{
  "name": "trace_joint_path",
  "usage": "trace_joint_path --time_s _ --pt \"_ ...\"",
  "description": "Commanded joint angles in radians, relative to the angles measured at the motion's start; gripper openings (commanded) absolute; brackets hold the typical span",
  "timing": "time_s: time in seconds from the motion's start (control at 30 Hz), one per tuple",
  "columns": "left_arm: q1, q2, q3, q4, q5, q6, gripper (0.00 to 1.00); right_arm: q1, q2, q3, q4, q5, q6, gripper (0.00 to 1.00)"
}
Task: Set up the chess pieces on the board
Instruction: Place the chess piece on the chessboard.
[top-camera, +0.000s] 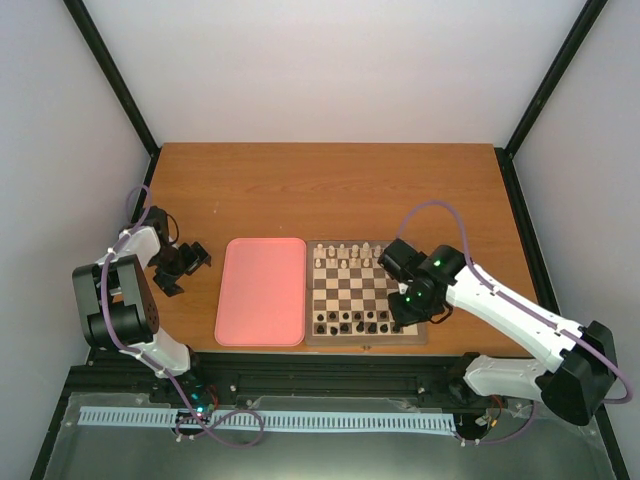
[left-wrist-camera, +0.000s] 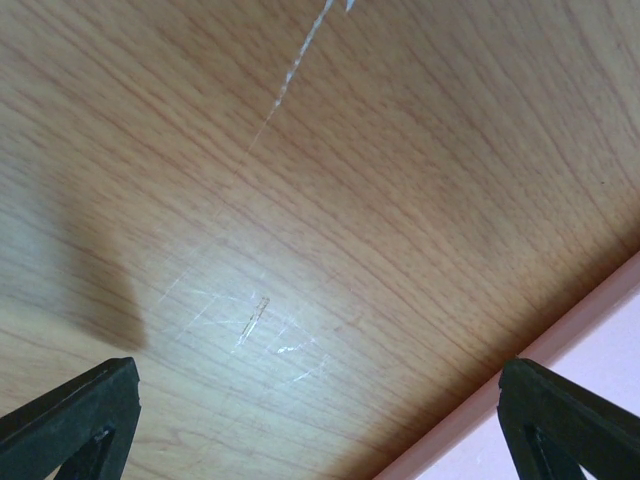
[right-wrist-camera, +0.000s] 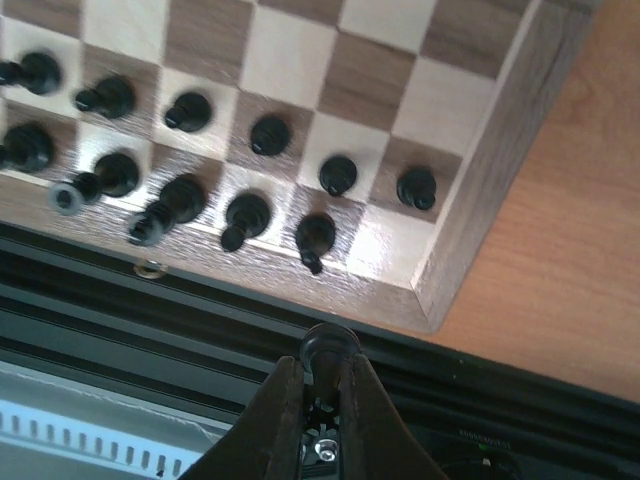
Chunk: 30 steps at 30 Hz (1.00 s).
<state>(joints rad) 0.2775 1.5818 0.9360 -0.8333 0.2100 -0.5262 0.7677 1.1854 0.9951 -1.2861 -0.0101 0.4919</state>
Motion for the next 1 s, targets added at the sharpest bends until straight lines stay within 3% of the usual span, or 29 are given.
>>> trace_joint_path --time_s 0.0,0.97 --pt "-0.004 0.008 0.003 0.009 -0.007 0.008 1.00 -0.025 -0.028 -0.067 0.016 -0.012 0.048 0.07" --pt "-0.004 0.017 0.008 -0.001 -0.023 0.014 1.00 -0.156 0.015 -0.233 0.203 -0.013 0.020 0.11"
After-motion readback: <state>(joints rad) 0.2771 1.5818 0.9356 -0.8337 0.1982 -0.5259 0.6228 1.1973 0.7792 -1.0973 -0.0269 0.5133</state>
